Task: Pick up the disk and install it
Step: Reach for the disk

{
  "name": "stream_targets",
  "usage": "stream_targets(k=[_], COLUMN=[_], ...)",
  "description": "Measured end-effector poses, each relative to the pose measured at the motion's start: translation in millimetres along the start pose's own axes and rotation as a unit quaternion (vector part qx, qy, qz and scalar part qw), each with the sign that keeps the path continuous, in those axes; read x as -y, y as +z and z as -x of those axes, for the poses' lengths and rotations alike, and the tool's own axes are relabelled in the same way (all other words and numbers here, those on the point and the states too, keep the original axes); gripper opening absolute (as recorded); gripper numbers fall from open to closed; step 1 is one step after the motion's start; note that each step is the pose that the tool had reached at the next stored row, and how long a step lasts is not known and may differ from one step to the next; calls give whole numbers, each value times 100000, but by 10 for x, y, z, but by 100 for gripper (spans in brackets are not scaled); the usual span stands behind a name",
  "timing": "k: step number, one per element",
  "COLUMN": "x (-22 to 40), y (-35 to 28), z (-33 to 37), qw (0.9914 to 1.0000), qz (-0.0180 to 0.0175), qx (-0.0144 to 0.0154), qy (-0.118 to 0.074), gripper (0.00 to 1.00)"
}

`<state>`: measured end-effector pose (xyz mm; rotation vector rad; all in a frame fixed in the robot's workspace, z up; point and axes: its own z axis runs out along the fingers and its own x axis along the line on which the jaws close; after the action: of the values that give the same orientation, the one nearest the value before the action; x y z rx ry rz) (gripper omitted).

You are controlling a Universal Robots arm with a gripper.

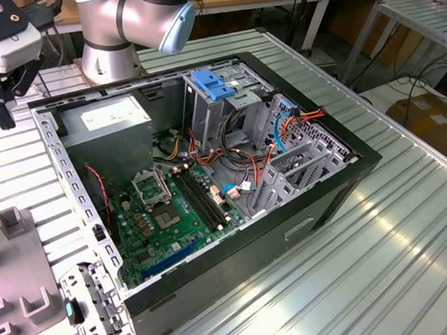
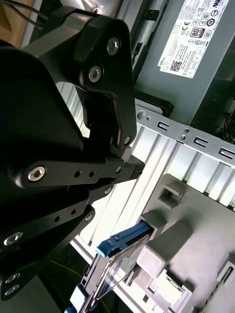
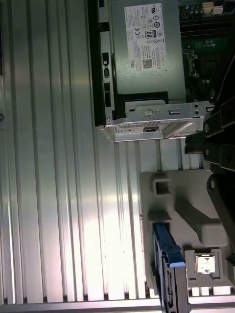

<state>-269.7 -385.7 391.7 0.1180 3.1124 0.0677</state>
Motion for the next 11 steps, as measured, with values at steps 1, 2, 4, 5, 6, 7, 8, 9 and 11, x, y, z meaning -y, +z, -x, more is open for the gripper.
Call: stream_targets(k=[1, 2, 4, 5, 6, 7, 8, 9, 11], x=[0, 0, -1, -1, -1, -1, -2, -2, -2], y=[0, -1, -2, -2, -2, -3, -3, -3, -3], z=[-9, -25, -62, -81, -102, -114, -122, -136, -156], qw=[100000, 100000, 100000, 100000, 100000, 100000, 100000, 100000, 100000], qz=[0, -3, -3, -6, -4, -2, -1, -3, -3], qx=[2, -3, 0, -1, -2, -2, -2, -2, 1], qy=[3, 2, -3, -2, 1, -2, -3, -1, -5], gripper=[11, 11, 11, 11, 11, 11, 11, 11, 11])
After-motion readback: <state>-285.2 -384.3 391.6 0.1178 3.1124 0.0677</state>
